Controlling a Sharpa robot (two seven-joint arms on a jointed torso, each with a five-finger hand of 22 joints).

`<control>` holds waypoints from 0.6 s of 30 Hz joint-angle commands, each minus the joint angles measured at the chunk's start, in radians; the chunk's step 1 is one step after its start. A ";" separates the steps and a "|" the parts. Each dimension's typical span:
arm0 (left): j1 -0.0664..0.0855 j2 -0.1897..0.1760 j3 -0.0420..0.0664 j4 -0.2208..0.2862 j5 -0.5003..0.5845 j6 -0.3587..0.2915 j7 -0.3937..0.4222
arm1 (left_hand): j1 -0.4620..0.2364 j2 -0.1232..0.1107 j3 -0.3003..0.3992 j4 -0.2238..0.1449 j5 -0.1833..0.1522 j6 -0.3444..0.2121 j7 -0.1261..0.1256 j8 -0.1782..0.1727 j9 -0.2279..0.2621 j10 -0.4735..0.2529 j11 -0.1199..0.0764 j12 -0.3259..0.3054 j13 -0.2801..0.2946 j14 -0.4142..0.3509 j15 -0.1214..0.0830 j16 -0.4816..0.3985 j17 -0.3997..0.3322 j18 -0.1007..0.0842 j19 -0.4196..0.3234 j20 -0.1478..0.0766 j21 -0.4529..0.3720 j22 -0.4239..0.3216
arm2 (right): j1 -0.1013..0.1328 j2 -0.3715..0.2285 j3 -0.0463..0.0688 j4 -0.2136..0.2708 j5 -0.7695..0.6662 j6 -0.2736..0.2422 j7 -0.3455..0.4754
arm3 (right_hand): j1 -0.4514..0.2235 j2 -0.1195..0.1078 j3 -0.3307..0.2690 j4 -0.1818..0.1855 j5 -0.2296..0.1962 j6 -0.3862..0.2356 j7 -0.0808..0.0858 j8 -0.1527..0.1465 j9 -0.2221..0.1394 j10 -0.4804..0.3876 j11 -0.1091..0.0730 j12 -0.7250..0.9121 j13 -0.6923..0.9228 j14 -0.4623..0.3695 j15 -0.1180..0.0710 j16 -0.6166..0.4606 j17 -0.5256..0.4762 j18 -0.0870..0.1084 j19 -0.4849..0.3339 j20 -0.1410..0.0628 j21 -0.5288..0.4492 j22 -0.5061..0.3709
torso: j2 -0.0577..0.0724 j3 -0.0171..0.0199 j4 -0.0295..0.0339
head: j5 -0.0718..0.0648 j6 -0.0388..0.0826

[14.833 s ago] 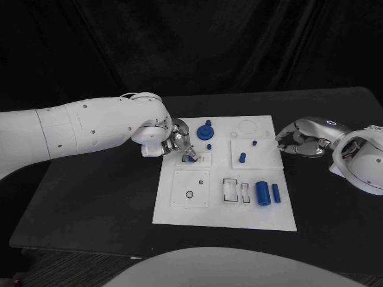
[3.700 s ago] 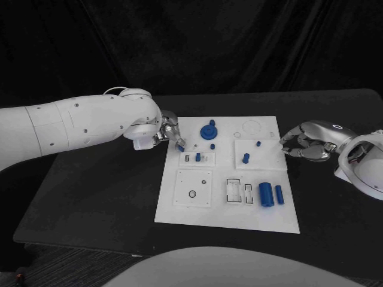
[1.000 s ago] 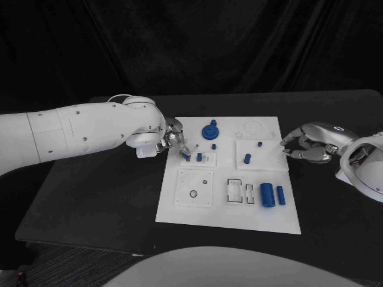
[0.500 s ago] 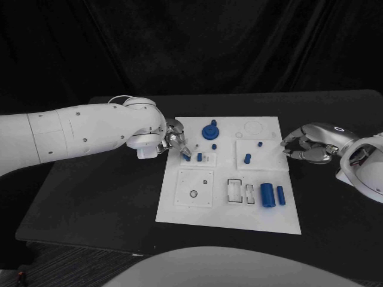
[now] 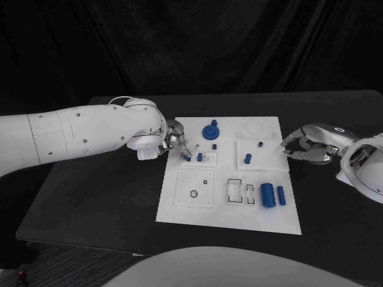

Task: Assemble the parts on the task board

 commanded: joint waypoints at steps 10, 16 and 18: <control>-0.004 0.003 -0.001 -0.001 -0.002 0.012 0.000 | -0.143 0.006 -0.086 0.101 -0.275 -0.008 0.014 -0.035 -0.039 0.087 0.014 -0.014 0.247 0.104 0.010 0.003 0.263 0.012 -0.011 0.012 -0.013 0.176 | -0.003 0.000 0.001 0.000 -0.001 0.000 -0.004 | 0.000 -0.009 0.007 0.002 0.004 0.006 -0.001 -0.004 -0.001 0.104 0.008 0.003 0.263 0.105 0.007 0.000 0.262 0.010 -0.004 0.000 -0.007 0.124 | 0.000 0.0004 -0.0004 | 0.001 0.000; -0.004 0.005 -0.001 -0.004 -0.002 0.010 0.000 | -0.211 0.003 -0.178 0.171 -0.352 -0.005 0.023 -0.057 -0.067 0.086 0.024 -0.015 0.246 0.104 0.019 0.003 0.263 0.013 -0.012 0.021 -0.015 0.175 | -0.003 0.001 0.001 0.000 -0.001 0.001 -0.004 | -0.001 -0.009 0.007 0.002 0.004 0.006 -0.001 -0.004 -0.001 0.104 0.008 0.003 0.263 0.105 0.007 0.001 0.263 0.010 -0.004 0.000 -0.008 0.124 | 0.001 0.0009 -0.0002 | 0.002 0.000; -0.004 0.005 -0.001 -0.005 -0.002 0.008 0.000 | -0.242 -0.004 -0.211 0.200 -0.355 -0.005 0.024 -0.061 -0.071 0.086 0.025 -0.015 0.246 0.104 0.019 0.003 0.263 0.012 -0.012 0.022 -0.015 0.175 | -0.003 0.001 0.001 0.000 -0.001 0.001 -0.004 | -0.001 -0.009 0.007 0.002 0.004 0.006 -0.001 -0.004 -0.001 0.104 0.008 0.003 0.263 0.105 0.007 0.001 0.263 0.010 -0.004 0.000 -0.008 0.124 | 0.001 0.0010 -0.0002 | 0.001 0.000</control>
